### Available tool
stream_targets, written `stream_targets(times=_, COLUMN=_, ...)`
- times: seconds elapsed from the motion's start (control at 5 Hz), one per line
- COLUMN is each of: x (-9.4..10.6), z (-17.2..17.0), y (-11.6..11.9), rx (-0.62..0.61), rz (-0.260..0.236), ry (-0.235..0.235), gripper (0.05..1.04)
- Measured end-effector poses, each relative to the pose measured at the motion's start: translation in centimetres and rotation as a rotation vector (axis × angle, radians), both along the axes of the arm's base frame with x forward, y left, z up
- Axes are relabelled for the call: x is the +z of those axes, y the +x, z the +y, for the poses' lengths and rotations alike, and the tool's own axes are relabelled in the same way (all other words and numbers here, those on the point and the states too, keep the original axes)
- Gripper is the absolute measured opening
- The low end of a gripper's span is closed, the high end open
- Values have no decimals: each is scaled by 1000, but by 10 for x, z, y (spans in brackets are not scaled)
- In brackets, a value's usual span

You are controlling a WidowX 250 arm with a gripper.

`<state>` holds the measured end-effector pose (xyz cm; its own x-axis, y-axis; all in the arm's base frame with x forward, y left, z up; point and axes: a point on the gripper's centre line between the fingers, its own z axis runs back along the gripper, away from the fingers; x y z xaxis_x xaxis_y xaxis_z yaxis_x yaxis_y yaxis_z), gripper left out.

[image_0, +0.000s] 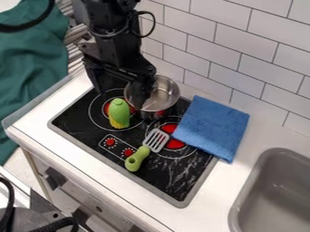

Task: Put the mango on the top of blue cloth

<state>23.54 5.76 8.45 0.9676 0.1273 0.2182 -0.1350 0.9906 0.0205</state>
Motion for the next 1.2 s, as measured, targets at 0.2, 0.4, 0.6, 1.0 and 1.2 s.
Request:
stream_targets(times=0.2, x=-7, z=-1, y=-3, rx=-3, rz=25, ry=-13, gripper=1001)
stream_targets(times=0.4, x=-14, z=27, y=5, rx=24, rz=7, ry=-62, gripper=1001)
stream_targets(times=0.6, x=-21, z=49, y=21, rx=-9, rz=10, ry=-54, gripper=1001)
stream_targets(times=1.0, x=-51, z=56, y=30, rx=-54, rz=82, ry=-73, gripper=1001)
stream_targets(times=1.2, x=-61, z=55, y=24, rx=-62, rz=113, ry=-77, gripper=1001)
